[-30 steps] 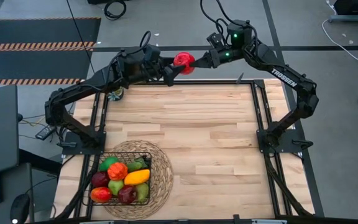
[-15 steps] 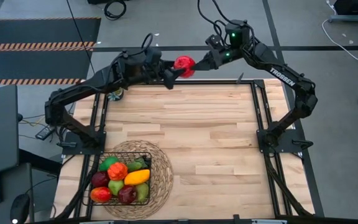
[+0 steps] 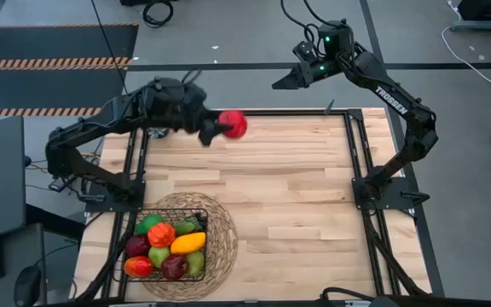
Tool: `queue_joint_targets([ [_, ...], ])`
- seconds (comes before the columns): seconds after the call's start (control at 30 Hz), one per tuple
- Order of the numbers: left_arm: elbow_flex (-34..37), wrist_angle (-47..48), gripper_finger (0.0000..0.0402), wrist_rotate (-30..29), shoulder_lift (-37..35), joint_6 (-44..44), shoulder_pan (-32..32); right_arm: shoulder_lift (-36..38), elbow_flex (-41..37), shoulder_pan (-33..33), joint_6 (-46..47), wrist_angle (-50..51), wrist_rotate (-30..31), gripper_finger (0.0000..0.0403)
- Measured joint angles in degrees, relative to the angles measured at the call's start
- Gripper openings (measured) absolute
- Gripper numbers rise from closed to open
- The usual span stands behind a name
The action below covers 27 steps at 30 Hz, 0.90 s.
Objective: Build produce basket
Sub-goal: Put the red apple into the black wire basket
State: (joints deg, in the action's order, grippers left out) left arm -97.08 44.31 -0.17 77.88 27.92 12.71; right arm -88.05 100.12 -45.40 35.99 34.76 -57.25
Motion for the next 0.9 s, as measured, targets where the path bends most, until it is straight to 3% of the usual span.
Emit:
queue_joint_targets([
  [0.37, 0.01, 31.18, 0.0277, 1.47, -1.97, 8.72, -13.39, 0.07, 0.0, 0.98, -0.2, 2.47, 1.07, 0.0249],
  [0.67, -0.02, 39.34, 0.0277, -5.81, -4.82, 21.69, -22.95, 0.09, 0.02, 5.29, -0.42, 4.22, 4.96, 0.0248],
  [0.9, 0.75, 45.4, 0.0277, -17.28, -8.63, 44.46, -37.13, 0.09, 0.02, 10.01, -5.58, 11.05, 8.14, 0.0248],
])
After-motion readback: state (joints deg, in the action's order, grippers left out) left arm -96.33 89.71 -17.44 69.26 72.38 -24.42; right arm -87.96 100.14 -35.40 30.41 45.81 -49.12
